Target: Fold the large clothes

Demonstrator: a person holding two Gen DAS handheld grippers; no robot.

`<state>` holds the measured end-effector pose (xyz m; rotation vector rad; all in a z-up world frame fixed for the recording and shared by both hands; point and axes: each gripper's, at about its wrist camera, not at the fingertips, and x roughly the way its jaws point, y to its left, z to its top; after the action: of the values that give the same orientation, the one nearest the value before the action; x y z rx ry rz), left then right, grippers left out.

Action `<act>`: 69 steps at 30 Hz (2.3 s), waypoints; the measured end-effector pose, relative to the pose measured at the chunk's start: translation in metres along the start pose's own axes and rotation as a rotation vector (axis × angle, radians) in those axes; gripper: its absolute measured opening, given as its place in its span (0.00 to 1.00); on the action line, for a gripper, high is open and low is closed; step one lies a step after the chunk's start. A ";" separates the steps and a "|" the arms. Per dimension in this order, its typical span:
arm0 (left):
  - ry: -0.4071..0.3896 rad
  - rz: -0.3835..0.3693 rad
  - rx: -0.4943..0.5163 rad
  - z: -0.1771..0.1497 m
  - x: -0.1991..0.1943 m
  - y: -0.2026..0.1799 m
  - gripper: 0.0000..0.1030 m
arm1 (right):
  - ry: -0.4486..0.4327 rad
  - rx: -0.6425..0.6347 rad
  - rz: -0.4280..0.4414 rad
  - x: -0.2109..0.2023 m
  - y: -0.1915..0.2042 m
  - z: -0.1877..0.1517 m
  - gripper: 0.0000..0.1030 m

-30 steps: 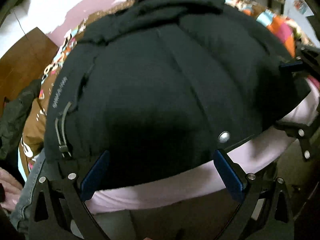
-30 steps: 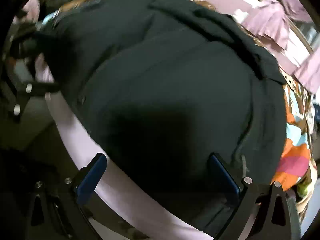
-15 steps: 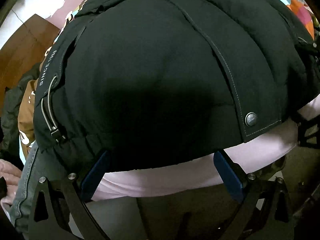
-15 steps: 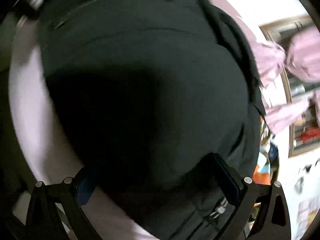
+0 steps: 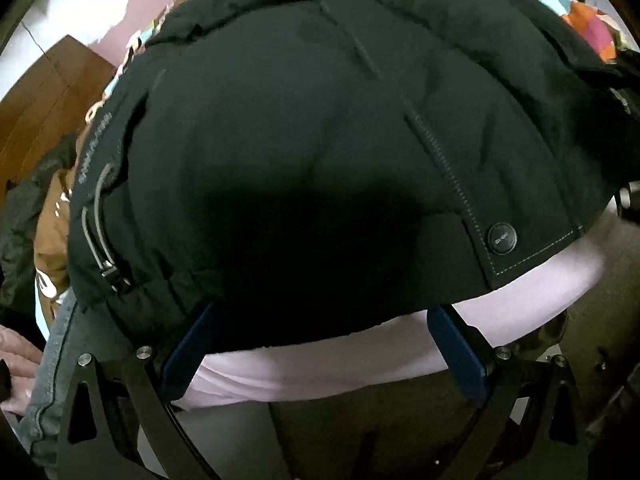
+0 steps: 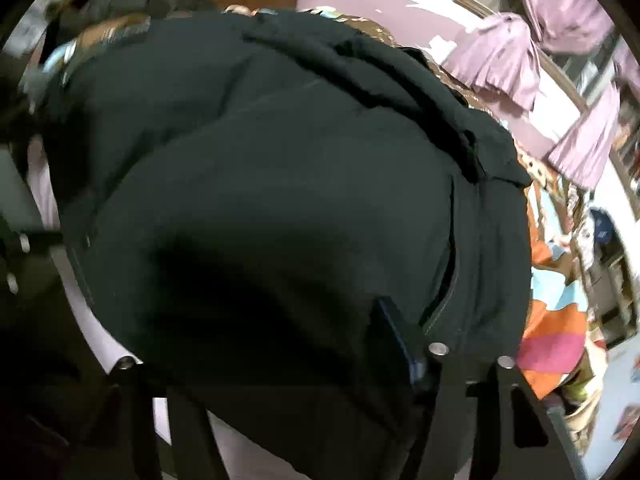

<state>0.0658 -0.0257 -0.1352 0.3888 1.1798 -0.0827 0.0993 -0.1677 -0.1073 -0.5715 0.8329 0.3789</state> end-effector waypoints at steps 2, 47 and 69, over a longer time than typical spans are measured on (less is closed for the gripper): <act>-0.066 0.020 0.019 0.000 -0.013 -0.003 0.98 | -0.031 0.033 0.017 -0.009 -0.003 0.007 0.53; -0.561 0.337 -0.116 -0.001 -0.099 0.032 0.58 | -0.197 0.474 0.136 -0.054 -0.090 0.059 0.59; -0.673 0.037 -0.139 0.072 -0.135 0.084 0.18 | -0.010 0.243 -0.080 -0.027 -0.025 0.021 0.94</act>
<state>0.0996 0.0096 0.0325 0.2296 0.5097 -0.0890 0.1074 -0.1773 -0.0667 -0.3751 0.8301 0.2034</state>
